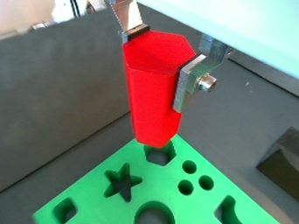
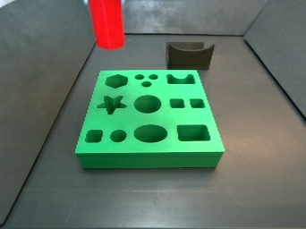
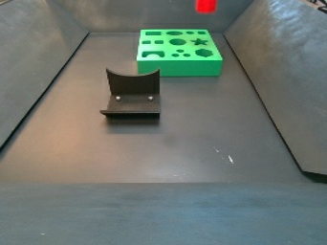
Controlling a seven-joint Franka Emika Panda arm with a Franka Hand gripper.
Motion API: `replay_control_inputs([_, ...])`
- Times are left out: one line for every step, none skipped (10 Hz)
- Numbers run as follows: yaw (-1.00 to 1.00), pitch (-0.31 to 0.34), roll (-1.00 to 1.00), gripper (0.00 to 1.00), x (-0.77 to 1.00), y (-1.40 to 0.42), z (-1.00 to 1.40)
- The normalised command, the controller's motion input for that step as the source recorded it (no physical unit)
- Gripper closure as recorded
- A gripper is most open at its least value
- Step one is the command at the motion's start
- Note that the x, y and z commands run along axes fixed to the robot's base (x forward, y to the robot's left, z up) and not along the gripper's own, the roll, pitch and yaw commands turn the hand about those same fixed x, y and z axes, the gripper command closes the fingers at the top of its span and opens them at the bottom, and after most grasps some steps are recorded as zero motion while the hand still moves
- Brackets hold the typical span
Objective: Insert the hexagon object.
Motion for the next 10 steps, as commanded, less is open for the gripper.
replay_control_inputs([0.06,-0.087,0.02,1.00,-0.19,0.41,-1.00])
replay_control_inputs([0.29,-0.087,0.04,1.00,-0.06,0.63,-1.00])
replay_control_inputs([0.45,-0.090,0.06,1.00,0.00,0.58,-1.00])
replay_control_inputs([0.30,-0.036,0.09,1.00,0.15,0.23,-1.00])
replay_control_inputs([0.00,0.011,0.00,1.00,0.23,0.00,-1.00])
replay_control_inputs([-0.09,0.079,-0.01,1.00,0.31,0.00,-0.86])
replay_control_inputs([-0.12,0.027,-0.03,1.00,0.21,-0.02,-0.88])
replay_control_inputs([-0.06,-0.050,0.00,1.00,0.00,-0.03,-1.00])
replay_control_inputs([0.00,-0.107,0.00,1.00,-0.12,0.00,-1.00])
replay_control_inputs([0.00,-0.069,0.01,1.00,-0.20,0.00,-0.82])
